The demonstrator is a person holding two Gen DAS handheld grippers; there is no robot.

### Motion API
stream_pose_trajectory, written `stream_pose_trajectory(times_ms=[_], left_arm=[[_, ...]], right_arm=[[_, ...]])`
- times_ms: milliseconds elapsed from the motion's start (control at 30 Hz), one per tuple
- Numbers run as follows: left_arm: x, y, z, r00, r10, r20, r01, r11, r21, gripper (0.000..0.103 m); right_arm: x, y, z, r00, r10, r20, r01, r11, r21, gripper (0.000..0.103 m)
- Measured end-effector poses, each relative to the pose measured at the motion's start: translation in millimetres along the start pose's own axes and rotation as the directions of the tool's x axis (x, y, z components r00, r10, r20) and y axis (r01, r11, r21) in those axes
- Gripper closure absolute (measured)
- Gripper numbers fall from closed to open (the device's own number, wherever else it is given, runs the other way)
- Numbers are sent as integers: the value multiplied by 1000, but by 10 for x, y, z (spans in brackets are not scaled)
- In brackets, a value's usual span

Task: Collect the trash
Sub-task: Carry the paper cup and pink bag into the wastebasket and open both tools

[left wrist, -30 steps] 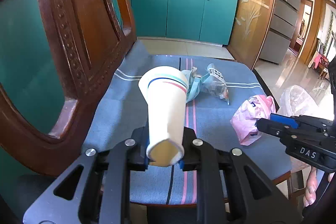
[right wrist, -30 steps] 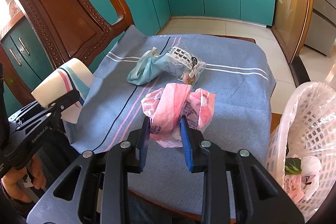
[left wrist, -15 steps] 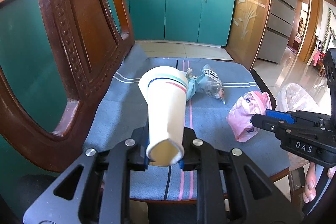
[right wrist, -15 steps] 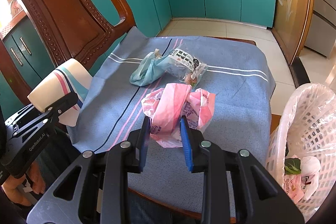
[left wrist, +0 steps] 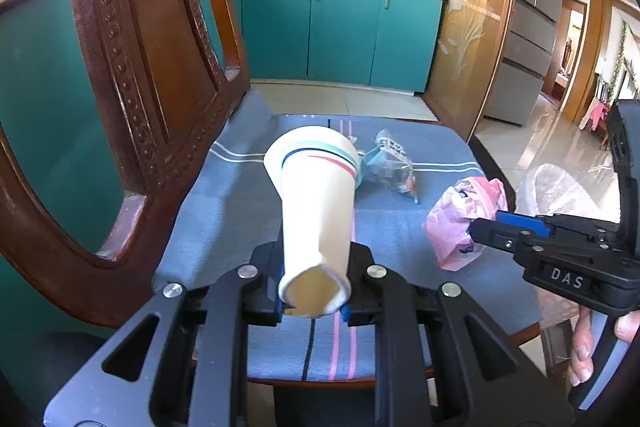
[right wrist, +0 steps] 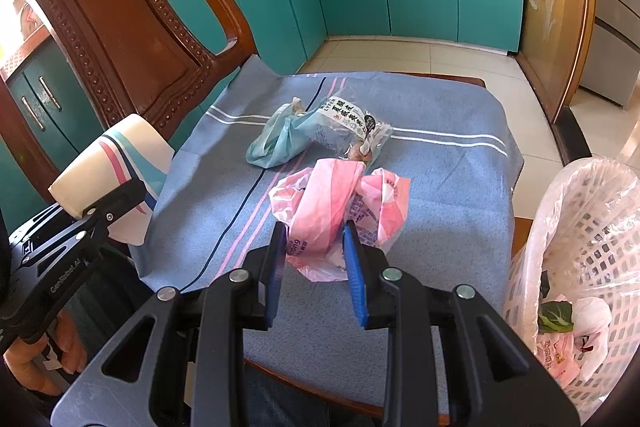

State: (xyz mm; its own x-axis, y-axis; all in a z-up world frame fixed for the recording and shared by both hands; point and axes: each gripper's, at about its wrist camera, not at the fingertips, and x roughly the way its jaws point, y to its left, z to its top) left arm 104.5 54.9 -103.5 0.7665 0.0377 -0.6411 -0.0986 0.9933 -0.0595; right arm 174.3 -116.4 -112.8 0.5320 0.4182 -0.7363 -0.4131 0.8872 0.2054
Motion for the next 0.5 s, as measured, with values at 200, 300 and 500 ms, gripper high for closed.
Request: stream_pose_trajectory(times_ms=[200,300,500], left_arm=[[-68,63,65,997,-73,7,73,996,-42,82],[-99,53,105,995,-100,17,101,994,-46,82],[-117,-115,185,988,-153,16,153,988,-16,82]], right_arm=[[-137,-113,90,998,54,35,-55,997,47,74],[-237,-198,141,997,44,64,-48,997,62,74],[-587,-560,194,989,-16,145,-2,992,125,74]])
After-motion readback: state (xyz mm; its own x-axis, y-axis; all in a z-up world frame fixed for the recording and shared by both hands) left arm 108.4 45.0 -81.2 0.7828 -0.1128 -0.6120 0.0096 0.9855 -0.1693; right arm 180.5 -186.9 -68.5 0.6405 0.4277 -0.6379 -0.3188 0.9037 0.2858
